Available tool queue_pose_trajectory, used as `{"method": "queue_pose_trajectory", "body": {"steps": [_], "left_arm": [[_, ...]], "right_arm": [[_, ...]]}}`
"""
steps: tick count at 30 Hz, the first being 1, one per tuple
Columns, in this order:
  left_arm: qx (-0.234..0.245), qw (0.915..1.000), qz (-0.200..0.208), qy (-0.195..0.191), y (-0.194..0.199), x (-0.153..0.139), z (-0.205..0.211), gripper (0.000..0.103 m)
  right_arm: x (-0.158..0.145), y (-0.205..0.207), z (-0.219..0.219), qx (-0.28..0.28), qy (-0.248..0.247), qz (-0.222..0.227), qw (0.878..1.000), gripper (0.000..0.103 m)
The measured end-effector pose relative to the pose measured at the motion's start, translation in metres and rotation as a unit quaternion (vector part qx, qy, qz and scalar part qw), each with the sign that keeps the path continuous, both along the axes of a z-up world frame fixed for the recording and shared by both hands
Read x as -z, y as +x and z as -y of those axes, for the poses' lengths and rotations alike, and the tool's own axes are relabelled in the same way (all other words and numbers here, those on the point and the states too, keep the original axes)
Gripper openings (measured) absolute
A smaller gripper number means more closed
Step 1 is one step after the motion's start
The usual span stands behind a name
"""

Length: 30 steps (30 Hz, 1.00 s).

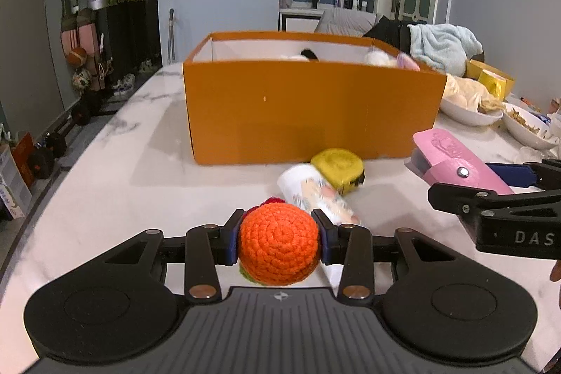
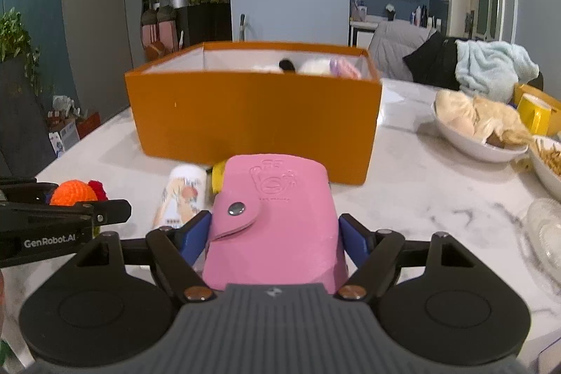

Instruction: Organize objects

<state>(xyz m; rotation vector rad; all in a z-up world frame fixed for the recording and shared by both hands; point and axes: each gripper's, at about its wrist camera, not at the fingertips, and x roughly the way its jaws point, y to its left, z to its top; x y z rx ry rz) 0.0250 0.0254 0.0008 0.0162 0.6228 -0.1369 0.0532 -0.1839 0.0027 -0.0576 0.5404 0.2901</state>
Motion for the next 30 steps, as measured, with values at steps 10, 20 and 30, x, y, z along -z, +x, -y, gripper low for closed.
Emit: {"method": "queue_pose_trajectory", "body": {"steps": [10,20,30], "left_arm": [[0.007,0.9996,0.026,0.009,0.012,-0.025,0.008,0.047],[0.006,0.9987,0.048,0.015,0.039,-0.055,0.012,0.047],[0.006,0.9979,0.063,0.016,0.073,-0.074,0.014,0.047]], "right_arm": [[-0.034,-0.005,-0.004,-0.008,0.0,0.041,0.999,0.079],[-0.061,0.007,-0.007,-0.017,-0.008,0.068,0.998,0.079],[-0.083,0.034,-0.016,-0.025,-0.015,0.081,0.996,0.079]]}}
